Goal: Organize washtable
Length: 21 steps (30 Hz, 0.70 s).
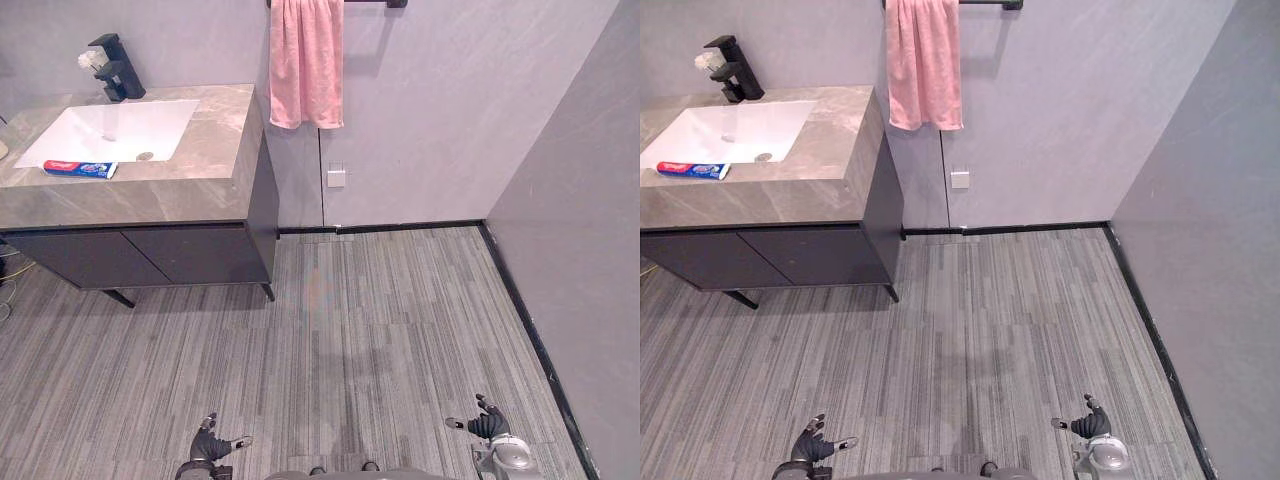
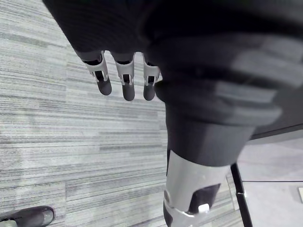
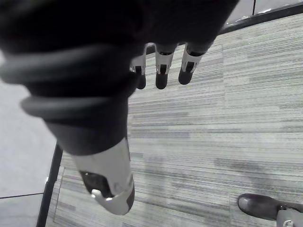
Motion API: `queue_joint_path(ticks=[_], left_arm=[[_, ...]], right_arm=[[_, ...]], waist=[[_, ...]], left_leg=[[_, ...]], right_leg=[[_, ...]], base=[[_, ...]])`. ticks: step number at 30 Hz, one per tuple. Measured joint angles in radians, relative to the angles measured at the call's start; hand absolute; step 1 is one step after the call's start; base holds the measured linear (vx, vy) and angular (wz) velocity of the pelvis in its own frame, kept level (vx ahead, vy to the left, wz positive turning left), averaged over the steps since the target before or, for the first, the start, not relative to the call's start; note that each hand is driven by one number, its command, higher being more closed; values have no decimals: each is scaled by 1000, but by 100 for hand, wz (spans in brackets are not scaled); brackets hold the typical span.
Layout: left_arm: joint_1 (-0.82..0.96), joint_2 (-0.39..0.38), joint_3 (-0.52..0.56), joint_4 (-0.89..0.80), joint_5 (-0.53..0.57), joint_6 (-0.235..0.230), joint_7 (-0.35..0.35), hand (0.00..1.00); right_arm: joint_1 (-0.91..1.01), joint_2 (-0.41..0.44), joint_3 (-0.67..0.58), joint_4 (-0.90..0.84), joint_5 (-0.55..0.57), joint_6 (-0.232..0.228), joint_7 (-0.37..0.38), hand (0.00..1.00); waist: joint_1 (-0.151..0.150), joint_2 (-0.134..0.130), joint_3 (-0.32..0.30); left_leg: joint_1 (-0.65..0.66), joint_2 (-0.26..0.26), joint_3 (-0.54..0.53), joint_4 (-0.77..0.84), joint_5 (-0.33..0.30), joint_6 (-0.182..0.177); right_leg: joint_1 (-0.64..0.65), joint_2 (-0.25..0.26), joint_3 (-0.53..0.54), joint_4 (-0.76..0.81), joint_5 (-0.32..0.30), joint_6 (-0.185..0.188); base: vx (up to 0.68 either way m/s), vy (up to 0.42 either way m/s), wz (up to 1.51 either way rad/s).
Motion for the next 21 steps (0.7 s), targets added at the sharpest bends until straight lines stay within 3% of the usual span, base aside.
queue_joint_path(ticks=[8, 21], left_arm=[[0, 0, 0, 0, -1, 0, -3, 0], [0, 5, 0, 1, -9, 0, -20, 0]], right_arm=[[-2, -17, -1, 2, 0, 1, 0, 0], [-13, -21, -1, 10, 3, 4, 0, 0]], waist=[[-1, 13, 11], [-1, 5, 21]], left_leg=[[0, 0, -2, -3, 0, 0], [2, 2, 18, -36, 1, 2]], right_leg=[[6, 1, -2, -14, 8, 1], [1, 5, 13, -44, 20, -2]], base=[[0, 0, 0], [10, -5, -3]])
